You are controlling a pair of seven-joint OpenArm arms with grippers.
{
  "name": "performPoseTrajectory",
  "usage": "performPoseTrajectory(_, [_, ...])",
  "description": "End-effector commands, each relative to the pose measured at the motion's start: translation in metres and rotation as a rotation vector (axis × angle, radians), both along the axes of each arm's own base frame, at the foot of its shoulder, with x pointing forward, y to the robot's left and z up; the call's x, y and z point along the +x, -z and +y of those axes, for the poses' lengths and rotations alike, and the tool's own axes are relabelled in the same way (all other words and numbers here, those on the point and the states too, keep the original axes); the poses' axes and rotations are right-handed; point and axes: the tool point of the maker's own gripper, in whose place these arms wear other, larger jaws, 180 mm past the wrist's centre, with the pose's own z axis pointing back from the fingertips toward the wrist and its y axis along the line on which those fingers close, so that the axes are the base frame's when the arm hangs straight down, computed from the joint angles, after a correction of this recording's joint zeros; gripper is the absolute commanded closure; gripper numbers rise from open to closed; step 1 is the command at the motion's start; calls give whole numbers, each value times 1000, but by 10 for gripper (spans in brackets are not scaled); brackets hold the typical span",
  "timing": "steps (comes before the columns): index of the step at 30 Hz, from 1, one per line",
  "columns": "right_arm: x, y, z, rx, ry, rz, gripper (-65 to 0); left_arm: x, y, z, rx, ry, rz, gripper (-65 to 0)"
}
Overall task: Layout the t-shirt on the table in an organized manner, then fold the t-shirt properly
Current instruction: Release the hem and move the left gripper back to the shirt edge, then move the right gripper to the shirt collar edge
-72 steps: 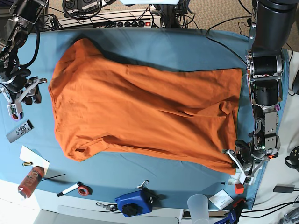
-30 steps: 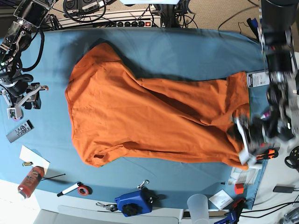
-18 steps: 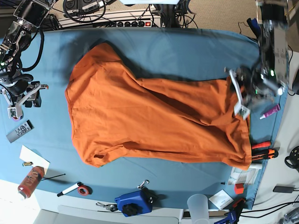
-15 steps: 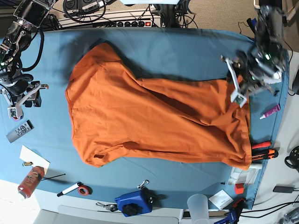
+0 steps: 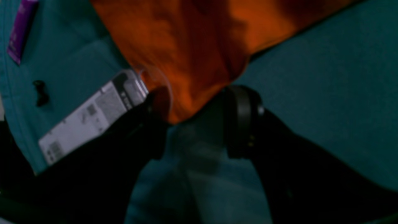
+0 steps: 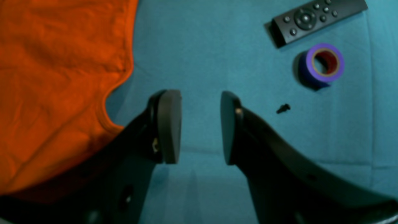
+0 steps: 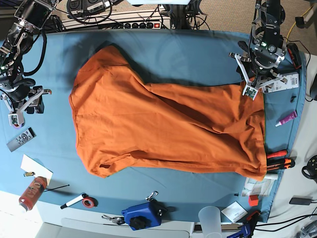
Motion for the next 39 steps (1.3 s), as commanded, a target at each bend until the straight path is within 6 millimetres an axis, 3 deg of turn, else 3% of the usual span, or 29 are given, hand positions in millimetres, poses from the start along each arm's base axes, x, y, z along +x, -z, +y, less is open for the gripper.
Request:
performPoseTrajectory(1, [7,-18,-5,-23,-4,-50,-215,1,-3,4,16,5,-5,-295])
performPoseTrajectory(8, [4,-14,-5,-22,-3,-30,-215,0,-2,-17,-88,45,1,-295])
performPoseTrajectory(16, [-8,-1,-1,5,-11,24,-215,12,-8,-34,-143,51,-45,-294])
performPoseTrajectory(20, [-23,12,19,82,-90,65,-215,12,-7,-35,-144,55,-41,-294])
performPoseTrajectory(26, [-61,39,43,187,-166,146,-215,11,-7,-35,-144,55,-41,-294])
performPoseTrajectory(31, [-90,58,74,344,-191,188,-215,12,-7,-35,-145,55,-42,-294])
performPoseTrajectory(39, [-98,69,102,467,-164,166,-215,12,-7,-35,-145,55,-42,-294])
